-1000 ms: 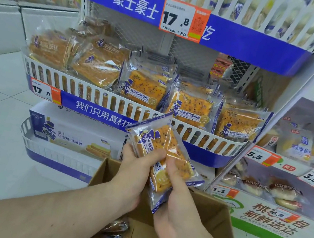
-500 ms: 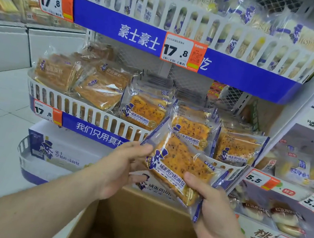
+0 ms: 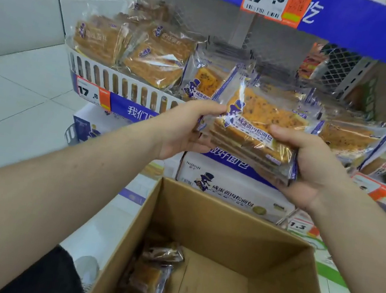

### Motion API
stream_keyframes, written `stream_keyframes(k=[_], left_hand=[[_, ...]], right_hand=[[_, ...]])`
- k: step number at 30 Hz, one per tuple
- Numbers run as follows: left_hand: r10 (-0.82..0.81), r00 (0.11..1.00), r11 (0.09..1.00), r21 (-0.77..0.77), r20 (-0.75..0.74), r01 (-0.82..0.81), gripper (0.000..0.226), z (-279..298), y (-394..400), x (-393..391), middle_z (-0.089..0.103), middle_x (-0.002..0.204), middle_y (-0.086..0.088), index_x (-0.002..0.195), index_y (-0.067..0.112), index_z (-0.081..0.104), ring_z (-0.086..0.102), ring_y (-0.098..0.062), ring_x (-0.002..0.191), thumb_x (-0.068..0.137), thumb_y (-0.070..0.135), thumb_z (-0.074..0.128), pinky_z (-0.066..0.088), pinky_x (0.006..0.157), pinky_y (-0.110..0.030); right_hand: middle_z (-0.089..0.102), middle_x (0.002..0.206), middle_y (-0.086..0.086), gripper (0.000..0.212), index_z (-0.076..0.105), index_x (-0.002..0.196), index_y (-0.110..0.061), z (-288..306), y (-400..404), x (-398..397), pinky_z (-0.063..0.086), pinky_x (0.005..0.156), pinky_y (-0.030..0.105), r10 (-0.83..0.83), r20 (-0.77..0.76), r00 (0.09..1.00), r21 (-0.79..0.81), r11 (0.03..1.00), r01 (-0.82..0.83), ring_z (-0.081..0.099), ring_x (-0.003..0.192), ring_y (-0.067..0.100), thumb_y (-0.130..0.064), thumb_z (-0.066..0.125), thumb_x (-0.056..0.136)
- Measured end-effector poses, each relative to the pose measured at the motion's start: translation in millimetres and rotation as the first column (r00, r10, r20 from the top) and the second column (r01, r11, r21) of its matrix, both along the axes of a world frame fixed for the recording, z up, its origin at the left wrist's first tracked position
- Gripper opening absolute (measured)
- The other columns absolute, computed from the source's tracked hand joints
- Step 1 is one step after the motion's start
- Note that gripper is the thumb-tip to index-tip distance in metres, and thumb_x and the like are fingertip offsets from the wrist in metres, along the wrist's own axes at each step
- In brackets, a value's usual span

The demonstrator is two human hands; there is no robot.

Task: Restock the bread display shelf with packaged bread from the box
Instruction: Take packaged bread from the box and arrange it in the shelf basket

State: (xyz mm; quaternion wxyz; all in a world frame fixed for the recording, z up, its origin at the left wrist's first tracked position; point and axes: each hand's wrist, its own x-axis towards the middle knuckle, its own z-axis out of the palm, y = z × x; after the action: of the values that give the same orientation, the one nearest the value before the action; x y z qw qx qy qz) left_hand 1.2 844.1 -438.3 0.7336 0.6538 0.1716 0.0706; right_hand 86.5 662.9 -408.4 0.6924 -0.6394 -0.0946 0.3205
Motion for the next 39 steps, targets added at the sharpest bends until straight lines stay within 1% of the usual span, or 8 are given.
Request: stream_keyframes(k=[7,13,17,22,24,27,32,39], left_hand=[[0.054,0.994,0.994,0.096,-0.094,-0.045,0.039,21.6,20.2,13.7,0.063,0.119,-0.006,0.113,0.033,0.064,0.065,-0.021,0.075,0.083,0.059,0.065,0.059,0.080,-0.036],[0.029,0.984,0.961,0.276,-0.174,0.021,0.047,79.4,54.3,42.6,0.073,0.101,-0.008,0.106,0.021,0.066,0.063,-0.019,0.076,0.076,0.058,0.071,0.050,0.056,-0.026],[0.094,0.993,0.947,0.314,-0.069,-0.068,0.031,96.2,77.5,62.4,0.071,0.090,-0.002,0.096,0.020,0.066,0.059,-0.015,0.076,0.080,0.045,0.068,0.042,0.065,-0.027],[0.108,0.994,0.924,0.369,-0.009,-0.097,0.061,97.7,93.2,76.4,0.076,0.105,-0.006,0.115,0.016,0.068,0.071,-0.028,0.101,0.063,0.047,0.073,0.050,0.098,-0.048],[0.132,0.991,0.899,0.421,0.000,-0.119,0.069,99.1,99.9,82.5,0.073,0.113,-0.003,0.117,0.021,0.067,0.067,-0.027,0.105,0.055,0.052,0.074,0.046,0.098,-0.048],[0.127,0.992,0.860,0.495,0.024,-0.122,0.046,102.6,104.7,87.1,0.069,0.115,0.001,0.114,0.021,0.067,0.061,-0.022,0.110,0.072,0.039,0.073,0.041,0.094,-0.043],[0.150,0.982,0.852,0.490,0.112,-0.185,0.028,99.6,115.7,101.6,0.066,0.105,0.000,0.098,0.023,0.055,0.060,-0.016,0.097,0.082,0.008,0.072,0.041,0.081,-0.034],[0.208,0.967,0.811,0.527,0.148,-0.255,0.022,94.1,123.9,124.9,0.067,0.104,-0.004,0.104,0.014,0.061,0.059,-0.013,0.089,0.085,0.007,0.070,0.040,0.063,-0.023]], right_hand=[[0.077,0.104,0.011,0.027,0.066,0.114,-0.010,12.9,16.5,10.6,0.051,0.097,0.045,0.032,-0.047,0.998,0.013,0.999,-0.032,0.072,0.094,0.029,-0.019,0.064,0.089],[0.076,0.105,0.014,0.035,0.065,0.118,-0.008,57.0,40.0,39.0,0.056,0.092,0.041,0.061,-0.089,0.994,0.030,0.998,-0.059,0.073,0.099,0.029,-0.024,0.069,0.087],[0.076,0.108,0.013,0.037,0.066,0.119,-0.010,72.4,63.1,60.7,0.053,0.098,0.043,0.085,-0.031,0.996,0.011,0.996,-0.085,0.072,0.103,0.028,-0.026,0.071,0.086],[0.077,0.105,0.010,0.025,0.070,0.101,-0.016,81.1,83.4,82.4,0.052,0.092,0.038,0.156,0.112,0.981,-0.135,0.981,-0.140,0.071,0.096,0.024,-0.036,0.071,0.085],[0.076,0.108,0.010,0.025,0.071,0.101,-0.016,83.4,89.3,91.7,0.051,0.098,0.039,0.173,0.153,0.973,-0.167,0.975,-0.147,0.071,0.101,0.025,-0.035,0.072,0.085],[0.076,0.109,0.011,0.026,0.070,0.106,-0.011,84.6,98.0,102.3,0.053,0.099,0.041,0.179,0.230,0.957,-0.163,0.976,-0.143,0.070,0.109,0.027,-0.024,0.073,0.084],[0.077,0.103,0.003,0.096,0.070,0.111,-0.013,76.3,112.2,121.9,0.053,0.096,0.045,0.095,0.526,0.845,-0.212,0.977,0.021,0.070,0.104,0.028,-0.045,0.096,0.024],[0.068,0.108,-0.007,0.035,0.066,0.096,-0.023,68.8,135.5,142.1,0.042,0.099,0.035,0.105,0.610,0.785,-0.269,0.960,0.081,0.059,0.106,0.016,-0.026,0.089,0.070]])
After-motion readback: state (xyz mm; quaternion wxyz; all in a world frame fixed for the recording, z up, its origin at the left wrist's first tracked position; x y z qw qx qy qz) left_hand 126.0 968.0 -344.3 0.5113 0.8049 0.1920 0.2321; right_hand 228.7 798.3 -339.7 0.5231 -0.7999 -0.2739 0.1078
